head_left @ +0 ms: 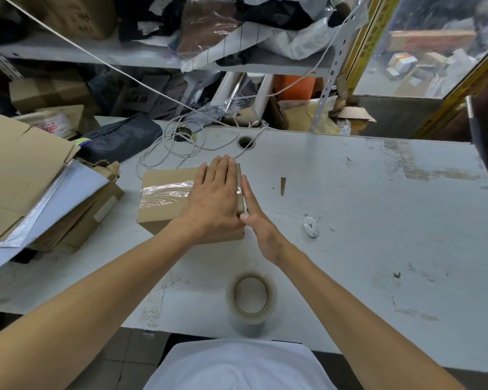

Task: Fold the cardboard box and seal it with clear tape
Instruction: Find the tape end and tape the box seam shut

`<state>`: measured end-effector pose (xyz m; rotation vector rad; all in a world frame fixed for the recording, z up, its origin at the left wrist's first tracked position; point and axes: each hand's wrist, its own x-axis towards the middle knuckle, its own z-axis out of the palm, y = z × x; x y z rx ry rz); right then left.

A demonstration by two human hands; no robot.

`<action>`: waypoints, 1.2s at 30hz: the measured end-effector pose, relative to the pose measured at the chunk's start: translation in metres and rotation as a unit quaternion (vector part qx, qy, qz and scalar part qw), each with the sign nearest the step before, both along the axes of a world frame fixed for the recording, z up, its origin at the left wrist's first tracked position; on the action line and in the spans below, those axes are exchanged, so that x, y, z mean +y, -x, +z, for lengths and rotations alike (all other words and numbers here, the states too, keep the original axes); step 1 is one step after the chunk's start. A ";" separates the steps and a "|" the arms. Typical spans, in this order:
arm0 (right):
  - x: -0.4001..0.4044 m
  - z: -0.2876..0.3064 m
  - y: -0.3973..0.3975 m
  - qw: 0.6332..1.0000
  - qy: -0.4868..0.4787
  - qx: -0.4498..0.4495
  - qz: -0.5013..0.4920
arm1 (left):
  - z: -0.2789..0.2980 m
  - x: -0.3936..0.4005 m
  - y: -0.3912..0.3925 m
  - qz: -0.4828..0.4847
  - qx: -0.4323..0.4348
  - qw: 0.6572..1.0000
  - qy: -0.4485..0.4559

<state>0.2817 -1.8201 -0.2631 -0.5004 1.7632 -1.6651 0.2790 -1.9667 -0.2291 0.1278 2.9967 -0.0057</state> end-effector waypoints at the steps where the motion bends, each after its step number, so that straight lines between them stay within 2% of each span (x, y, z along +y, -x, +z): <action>1: 0.000 0.001 0.003 1.000 -0.001 -0.002 0.000 | 0.003 0.002 0.001 0.006 -0.010 1.000 -0.010; 4: 0.004 0.002 0.010 1.000 -0.017 0.002 0.007 | 0.020 -0.002 0.011 0.000 -0.076 0.997 -0.034; 7: 0.004 0.003 0.011 0.999 -0.030 0.014 0.008 | 0.028 -0.026 0.016 -0.023 -0.118 0.993 -0.016; 12: -0.002 0.004 0.004 0.988 -0.099 0.115 0.026 | 0.013 -0.038 0.000 -0.003 -0.039 0.998 0.040; 17: 0.004 -0.001 0.000 0.962 -0.152 0.223 0.042 | 0.005 -0.040 -0.003 0.010 0.006 0.999 0.036; 27: 0.020 -0.007 0.006 0.928 -0.195 0.311 0.064 | 0.007 -0.055 -0.007 -0.028 0.000 1.000 -0.009; 29: 0.021 -0.005 0.009 0.921 -0.199 0.326 0.067 | 0.007 -0.066 -0.013 -0.008 0.002 1.000 -0.020; 33: 0.020 -0.002 0.011 0.916 -0.198 0.345 0.058 | -0.001 -0.078 -0.031 0.120 0.024 0.993 -0.005; 36: 0.017 -0.004 0.012 0.906 -0.211 0.364 0.043 | -0.002 -0.077 -0.036 0.151 0.019 0.988 -0.013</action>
